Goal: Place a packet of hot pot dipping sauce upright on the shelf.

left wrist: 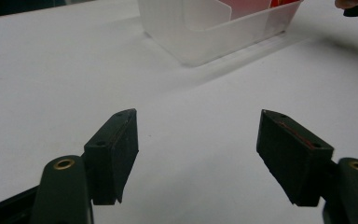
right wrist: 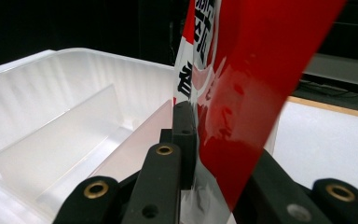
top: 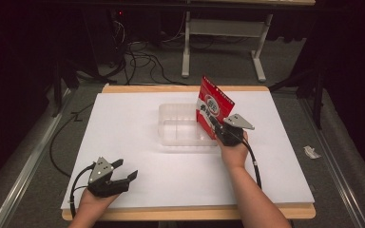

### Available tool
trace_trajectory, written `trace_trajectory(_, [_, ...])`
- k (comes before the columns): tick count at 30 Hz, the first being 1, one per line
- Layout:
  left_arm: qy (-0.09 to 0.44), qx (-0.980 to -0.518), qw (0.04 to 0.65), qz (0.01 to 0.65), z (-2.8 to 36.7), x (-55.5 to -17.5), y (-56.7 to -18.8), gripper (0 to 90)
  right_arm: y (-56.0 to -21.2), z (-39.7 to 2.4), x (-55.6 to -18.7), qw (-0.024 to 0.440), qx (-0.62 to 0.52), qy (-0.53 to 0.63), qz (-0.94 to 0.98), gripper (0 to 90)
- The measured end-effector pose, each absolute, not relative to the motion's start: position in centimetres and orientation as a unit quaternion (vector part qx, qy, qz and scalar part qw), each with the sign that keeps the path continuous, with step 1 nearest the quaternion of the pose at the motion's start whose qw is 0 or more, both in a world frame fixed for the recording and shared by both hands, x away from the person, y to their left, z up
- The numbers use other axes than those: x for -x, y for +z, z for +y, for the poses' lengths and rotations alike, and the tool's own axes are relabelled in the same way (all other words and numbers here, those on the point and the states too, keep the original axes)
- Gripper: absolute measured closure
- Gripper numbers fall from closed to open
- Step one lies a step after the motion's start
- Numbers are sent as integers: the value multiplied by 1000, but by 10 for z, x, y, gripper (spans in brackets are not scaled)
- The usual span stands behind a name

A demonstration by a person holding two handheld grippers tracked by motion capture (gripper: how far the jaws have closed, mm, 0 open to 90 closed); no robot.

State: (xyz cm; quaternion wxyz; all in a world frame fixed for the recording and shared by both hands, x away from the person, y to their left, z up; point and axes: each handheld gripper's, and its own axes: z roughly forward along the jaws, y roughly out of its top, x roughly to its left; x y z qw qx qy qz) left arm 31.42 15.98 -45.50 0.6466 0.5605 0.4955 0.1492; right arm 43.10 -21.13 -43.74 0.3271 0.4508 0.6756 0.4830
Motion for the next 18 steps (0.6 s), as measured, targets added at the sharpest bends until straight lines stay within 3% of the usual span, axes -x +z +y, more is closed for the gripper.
trace_trajectory(11, [147,-559,645,499,160,-315,-456,299,-437,-212,-431,325,-452,476,681,850])
trace_trajectory(18, [147,-566,644,494,160,-314,-457,298,-437,-211,-433,300,-459,469,693,726])
